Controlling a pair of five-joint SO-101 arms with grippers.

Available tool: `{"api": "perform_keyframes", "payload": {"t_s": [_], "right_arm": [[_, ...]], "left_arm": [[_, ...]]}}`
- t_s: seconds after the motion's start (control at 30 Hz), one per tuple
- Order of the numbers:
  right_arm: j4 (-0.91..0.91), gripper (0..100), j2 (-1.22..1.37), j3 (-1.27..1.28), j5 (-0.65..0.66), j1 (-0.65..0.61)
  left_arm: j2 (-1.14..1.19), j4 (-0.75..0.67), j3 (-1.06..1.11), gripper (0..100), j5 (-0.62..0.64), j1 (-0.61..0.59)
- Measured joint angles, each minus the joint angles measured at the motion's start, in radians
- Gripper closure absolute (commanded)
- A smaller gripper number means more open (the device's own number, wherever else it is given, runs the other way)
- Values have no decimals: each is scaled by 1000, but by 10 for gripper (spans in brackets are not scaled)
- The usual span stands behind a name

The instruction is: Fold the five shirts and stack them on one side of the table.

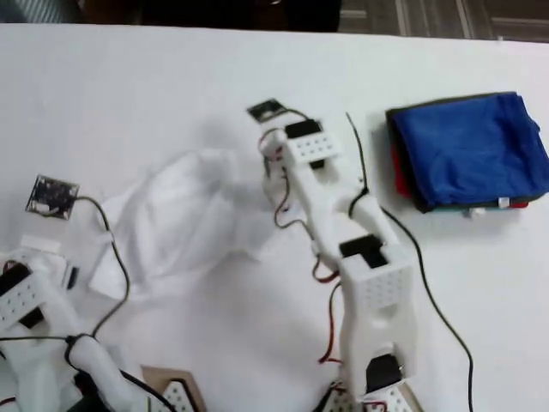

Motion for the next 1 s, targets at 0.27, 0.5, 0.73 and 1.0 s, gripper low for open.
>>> {"api": "perform_keyframes", "payload": {"t_s": [0.27, 0.5, 0.73, 1.0], "right_arm": [[6, 771, 0, 0, 0, 2], [6, 758, 3, 0, 0, 2], [8, 759, 77, -20, 0, 0], [9, 959, 92, -64, -2, 15]], "left_arm": [[0, 0, 0, 755, 0, 0], [0, 0, 0, 755, 0, 0], [0, 0, 0, 755, 0, 0], [0, 0, 0, 755, 0, -37]]}}
